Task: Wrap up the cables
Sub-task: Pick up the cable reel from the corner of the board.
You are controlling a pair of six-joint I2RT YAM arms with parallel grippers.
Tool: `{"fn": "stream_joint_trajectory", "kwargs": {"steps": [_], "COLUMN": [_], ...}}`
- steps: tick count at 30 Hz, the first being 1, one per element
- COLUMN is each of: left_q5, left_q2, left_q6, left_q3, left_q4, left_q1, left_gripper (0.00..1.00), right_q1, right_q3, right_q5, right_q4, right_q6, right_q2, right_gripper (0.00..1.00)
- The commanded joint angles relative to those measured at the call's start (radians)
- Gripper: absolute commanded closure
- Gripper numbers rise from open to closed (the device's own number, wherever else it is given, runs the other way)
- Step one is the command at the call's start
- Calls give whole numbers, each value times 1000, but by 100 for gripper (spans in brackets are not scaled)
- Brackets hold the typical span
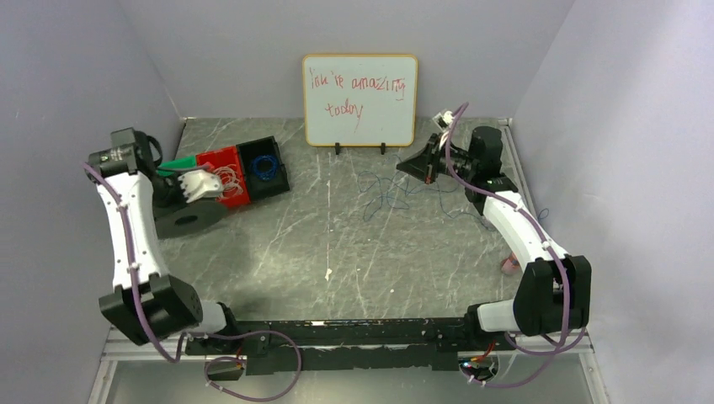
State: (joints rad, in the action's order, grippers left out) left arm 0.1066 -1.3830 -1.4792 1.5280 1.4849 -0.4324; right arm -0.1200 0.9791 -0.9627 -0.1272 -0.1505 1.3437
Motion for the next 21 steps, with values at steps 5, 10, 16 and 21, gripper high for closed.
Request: {"fn": "stream_joint_trajectory", "kwargs": {"steps": [5, 10, 16, 21], "left_q5": [349, 399, 69, -3], "left_q2": [103, 47, -23, -70], "left_q6": [135, 412, 501, 517], "left_q3": [145, 188, 66, 37], "left_q4": [-171, -487, -726, -730], "left_q1": [308, 436, 716, 835], "left_gripper": [98, 98, 97, 98], "right_q1": [-119, -133, -130, -129], "right_q3": [220, 288, 321, 351], "right_q5": [-97, -148, -189, -167], "right_q4": [290, 420, 414, 450], "right_q6": [201, 255, 188, 191], "right_q2": [54, 105, 171, 213], "right_gripper": [100, 100, 100, 100]}}
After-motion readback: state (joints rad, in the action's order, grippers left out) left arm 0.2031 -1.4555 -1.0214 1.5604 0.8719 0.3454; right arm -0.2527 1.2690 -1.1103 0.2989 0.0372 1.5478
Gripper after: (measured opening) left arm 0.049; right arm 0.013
